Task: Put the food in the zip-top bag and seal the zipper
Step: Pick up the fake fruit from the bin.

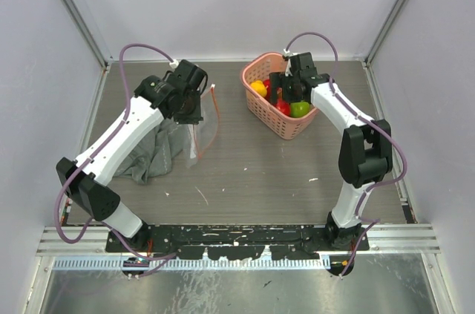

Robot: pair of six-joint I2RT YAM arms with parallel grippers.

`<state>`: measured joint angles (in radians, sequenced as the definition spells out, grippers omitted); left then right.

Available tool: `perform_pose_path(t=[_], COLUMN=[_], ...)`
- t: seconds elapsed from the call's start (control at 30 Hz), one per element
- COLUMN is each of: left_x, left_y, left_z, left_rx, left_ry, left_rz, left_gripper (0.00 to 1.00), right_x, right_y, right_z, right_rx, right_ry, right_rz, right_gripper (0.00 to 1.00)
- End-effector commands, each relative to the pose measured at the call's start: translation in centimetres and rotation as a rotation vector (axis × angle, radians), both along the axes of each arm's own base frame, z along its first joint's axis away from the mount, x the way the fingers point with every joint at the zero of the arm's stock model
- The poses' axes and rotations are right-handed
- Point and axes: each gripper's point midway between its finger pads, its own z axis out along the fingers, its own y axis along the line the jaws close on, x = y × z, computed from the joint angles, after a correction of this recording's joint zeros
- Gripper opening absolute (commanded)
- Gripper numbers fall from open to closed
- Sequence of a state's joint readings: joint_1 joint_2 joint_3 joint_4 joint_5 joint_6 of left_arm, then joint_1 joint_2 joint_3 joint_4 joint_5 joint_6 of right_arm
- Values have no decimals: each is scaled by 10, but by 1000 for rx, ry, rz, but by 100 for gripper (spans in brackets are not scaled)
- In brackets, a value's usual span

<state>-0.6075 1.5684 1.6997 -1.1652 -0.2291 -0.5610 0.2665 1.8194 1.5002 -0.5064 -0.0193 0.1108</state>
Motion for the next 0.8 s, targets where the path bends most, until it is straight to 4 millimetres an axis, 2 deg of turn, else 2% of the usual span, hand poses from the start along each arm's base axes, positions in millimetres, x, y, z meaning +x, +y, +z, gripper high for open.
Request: perform_pose_path(t=[0.0,0.23,0.4,0.47,0.63,0.7,0.77], left_x=[8,8,6,5,4,4,3], left_y=[-11,-14,-16,-16,-15,-15,-16], left_z=[10,9,7,8,11,12,12], left_rx=[-56,-69,-82,-85,-90,-94,-97], left_ry=[-40,-37,-33,-33,-43,-47,-48], left_rz=[-20,-30,-39,-40,-41,-41,-43], left_gripper=[0,0,0,0,0,0,0], right_x=[5,-8,-12,-15,-21,-23,-24], right_y=[7,24,19,17,23,23,22], right_z=[4,2,-3,4,44,50,48], right_rx=[28,96,76,73,109,109,100], right_ry=[11,76,112,106,44,44,54], right_rz=[32,119,112,109,153,162,159], right_gripper=[100,100,100,100,100,100,100])
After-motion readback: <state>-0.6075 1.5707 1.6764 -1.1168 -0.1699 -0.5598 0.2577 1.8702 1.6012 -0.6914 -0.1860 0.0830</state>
